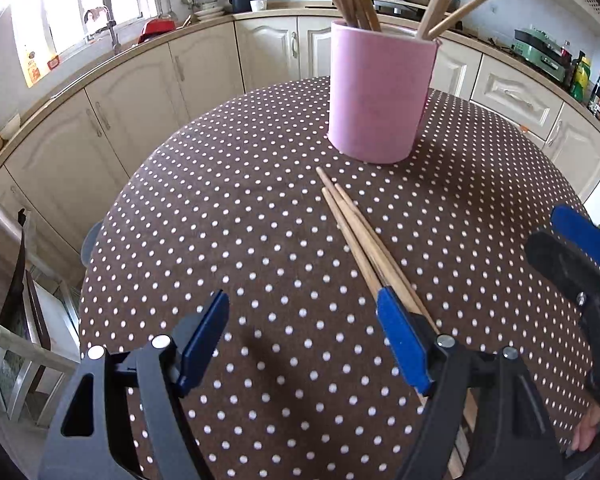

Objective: Organize utensils
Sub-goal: 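Open the right gripper and bring it back over the chopstick pile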

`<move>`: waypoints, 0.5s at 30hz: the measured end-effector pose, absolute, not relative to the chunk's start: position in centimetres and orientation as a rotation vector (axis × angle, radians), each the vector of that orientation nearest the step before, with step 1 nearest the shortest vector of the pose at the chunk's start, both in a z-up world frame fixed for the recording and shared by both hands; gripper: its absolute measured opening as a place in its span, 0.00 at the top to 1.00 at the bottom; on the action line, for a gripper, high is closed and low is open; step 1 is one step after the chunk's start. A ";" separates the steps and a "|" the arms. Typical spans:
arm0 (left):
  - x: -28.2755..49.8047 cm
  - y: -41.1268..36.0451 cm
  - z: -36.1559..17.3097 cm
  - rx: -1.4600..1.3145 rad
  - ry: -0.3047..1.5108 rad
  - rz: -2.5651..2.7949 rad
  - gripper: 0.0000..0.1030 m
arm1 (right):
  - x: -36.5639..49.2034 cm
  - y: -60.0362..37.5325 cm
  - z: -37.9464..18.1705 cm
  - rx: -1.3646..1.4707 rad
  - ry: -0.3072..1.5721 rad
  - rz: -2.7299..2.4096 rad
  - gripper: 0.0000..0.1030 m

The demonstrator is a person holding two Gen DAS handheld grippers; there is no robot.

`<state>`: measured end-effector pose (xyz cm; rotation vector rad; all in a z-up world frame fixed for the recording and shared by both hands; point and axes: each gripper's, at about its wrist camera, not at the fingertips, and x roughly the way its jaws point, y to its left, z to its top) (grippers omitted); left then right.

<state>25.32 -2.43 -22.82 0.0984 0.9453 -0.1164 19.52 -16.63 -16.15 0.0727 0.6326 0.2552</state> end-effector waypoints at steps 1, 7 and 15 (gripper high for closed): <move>25.5 -2.6 -22.7 0.097 0.946 -0.113 0.27 | 19.7 -16.7 -16.1 0.078 0.636 0.257 0.46; 26.8 -3.3 -22.6 0.097 0.954 -0.114 0.27 | 20.7 -16.9 -16.7 0.111 0.687 0.268 0.45; 28.7 -3.0 -22.5 0.050 0.996 -0.092 0.27 | 21.8 -17.4 -17.4 0.145 0.745 0.285 0.45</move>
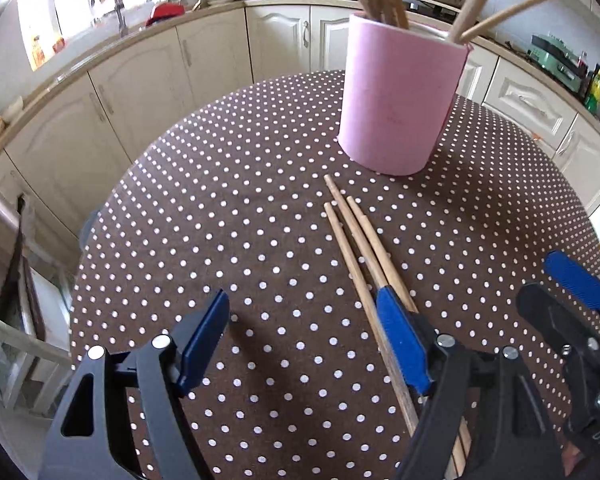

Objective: Organize utensils
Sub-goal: 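Lower the right gripper to the pile and grasp one chopstick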

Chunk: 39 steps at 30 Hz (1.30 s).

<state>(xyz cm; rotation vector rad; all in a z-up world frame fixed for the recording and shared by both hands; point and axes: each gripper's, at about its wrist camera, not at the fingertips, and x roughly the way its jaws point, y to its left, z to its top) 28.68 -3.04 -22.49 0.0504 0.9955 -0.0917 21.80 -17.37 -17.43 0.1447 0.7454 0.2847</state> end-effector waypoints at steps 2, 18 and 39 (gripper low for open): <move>28.8 -2.7 -22.5 0.041 0.999 -0.101 0.27 | 22.0 -17.1 -17.5 0.136 0.759 0.295 0.45; 28.1 2.2 -22.5 0.015 0.991 -0.151 0.59 | 26.2 -11.8 -19.2 -0.008 0.901 0.336 0.45; 27.7 -0.2 -22.9 0.012 0.997 -0.203 0.59 | 28.9 -7.5 -19.2 -0.182 0.957 0.348 0.89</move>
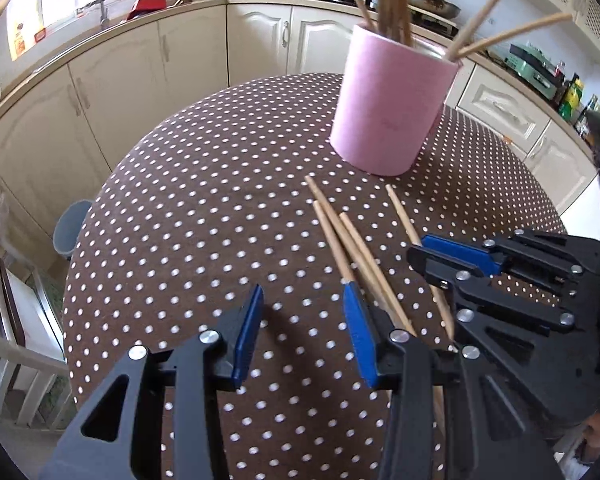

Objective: Organize utensils
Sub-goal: 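Lower the right gripper to the pile and grasp one chopstick, then raise the chopstick with the right gripper and drop it into the pink cup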

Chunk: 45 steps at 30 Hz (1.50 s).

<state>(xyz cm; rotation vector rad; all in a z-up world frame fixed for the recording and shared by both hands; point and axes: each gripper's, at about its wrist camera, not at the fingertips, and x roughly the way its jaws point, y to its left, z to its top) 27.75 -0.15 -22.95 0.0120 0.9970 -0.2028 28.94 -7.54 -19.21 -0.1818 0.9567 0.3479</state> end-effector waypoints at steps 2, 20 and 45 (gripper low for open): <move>28.1 -1.0 -23.2 0.048 1.003 -0.181 0.59 | 28.8 -8.5 -19.2 -0.168 0.966 0.357 0.89; 28.3 -3.0 -22.4 0.037 1.040 -0.206 0.59 | 28.8 -11.2 -19.3 -0.110 0.985 0.399 0.89; 30.2 -1.4 -18.5 0.013 0.989 -0.214 0.94 | 29.1 -13.6 -16.9 0.044 0.968 0.446 0.94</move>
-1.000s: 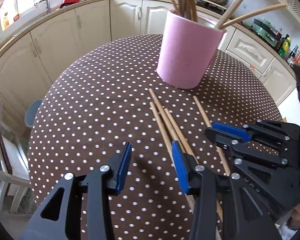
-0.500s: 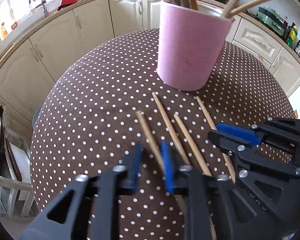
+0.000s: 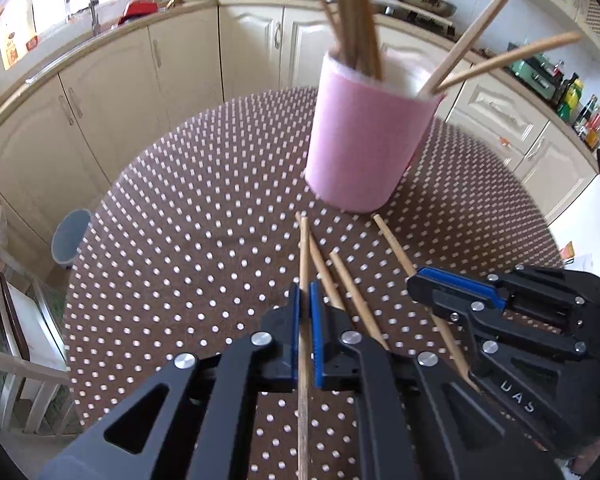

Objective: Organize utensils
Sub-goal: 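Raise the chopstick with the right gripper and drop it into the pink cup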

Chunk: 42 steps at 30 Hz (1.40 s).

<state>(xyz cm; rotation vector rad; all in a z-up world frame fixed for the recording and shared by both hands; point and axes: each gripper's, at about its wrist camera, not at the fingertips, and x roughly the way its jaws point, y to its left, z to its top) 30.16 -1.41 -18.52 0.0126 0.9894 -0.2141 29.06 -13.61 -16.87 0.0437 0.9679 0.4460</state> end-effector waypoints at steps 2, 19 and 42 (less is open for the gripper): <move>29.4 -1.2 -16.9 0.009 0.957 -0.217 0.94 | 28.4 -13.9 -15.6 0.049 0.933 0.455 0.94; 22.4 -1.6 -5.8 -0.018 0.645 -0.264 0.94 | 21.4 -15.1 -5.7 0.106 0.650 0.523 0.94; 23.2 -3.1 1.7 -0.054 0.430 -0.286 0.94 | 21.0 -15.4 1.3 0.077 0.334 0.427 0.94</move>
